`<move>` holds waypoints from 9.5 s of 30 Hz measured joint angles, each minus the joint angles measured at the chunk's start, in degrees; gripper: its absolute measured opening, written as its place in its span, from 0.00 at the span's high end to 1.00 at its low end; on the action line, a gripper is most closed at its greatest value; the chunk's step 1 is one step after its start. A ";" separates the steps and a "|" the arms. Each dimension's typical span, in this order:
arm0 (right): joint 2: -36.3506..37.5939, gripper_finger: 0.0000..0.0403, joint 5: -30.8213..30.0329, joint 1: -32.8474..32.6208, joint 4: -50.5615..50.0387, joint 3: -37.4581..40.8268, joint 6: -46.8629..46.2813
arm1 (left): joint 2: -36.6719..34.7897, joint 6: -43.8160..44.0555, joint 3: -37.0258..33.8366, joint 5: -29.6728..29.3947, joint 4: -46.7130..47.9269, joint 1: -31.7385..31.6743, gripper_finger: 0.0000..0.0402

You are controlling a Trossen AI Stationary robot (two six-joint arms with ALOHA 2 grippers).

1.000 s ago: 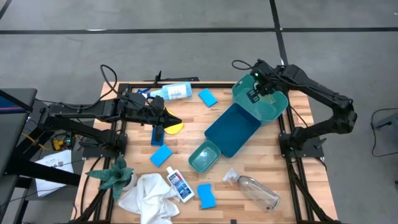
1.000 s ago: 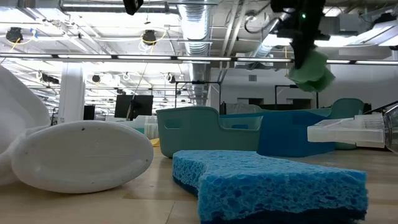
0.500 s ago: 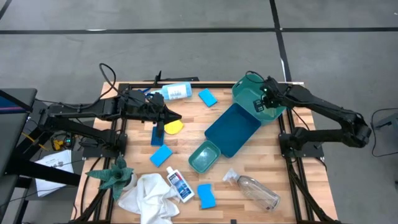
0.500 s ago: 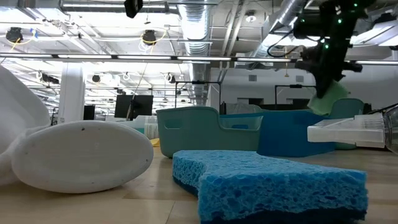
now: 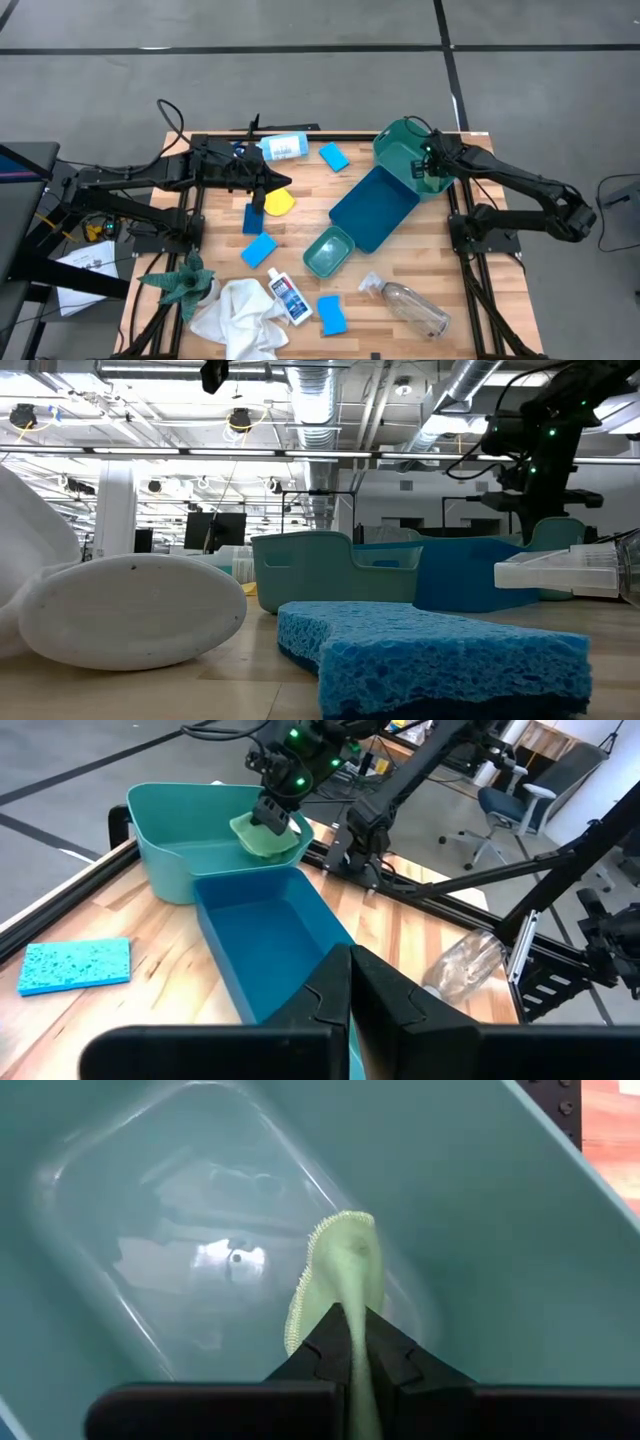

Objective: Pick & Place Kitchen Items
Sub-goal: Put the green microfiber cloth into the top green bin, then put the yellow microfiber cloth into the top green bin

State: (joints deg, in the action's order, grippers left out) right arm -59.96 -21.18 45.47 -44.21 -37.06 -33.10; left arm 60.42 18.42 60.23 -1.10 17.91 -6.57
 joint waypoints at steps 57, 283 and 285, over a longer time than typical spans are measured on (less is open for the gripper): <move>25.62 0.56 7.37 -1.60 8.13 -0.04 -1.26 | 0.00 1.55 -0.02 0.02 -1.25 0.02 1.00; -26.98 0.51 42.06 -34.68 42.16 -34.00 17.43 | 15.31 14.86 -12.35 1.81 -28.63 4.13 1.00; -27.55 0.50 42.15 -35.31 41.11 -34.18 17.64 | 15.30 14.86 -12.35 1.84 -29.71 4.41 1.00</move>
State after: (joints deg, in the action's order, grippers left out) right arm -87.52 20.97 10.16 -3.10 -71.24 -15.46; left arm 75.72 33.28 47.88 0.73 -11.81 -2.15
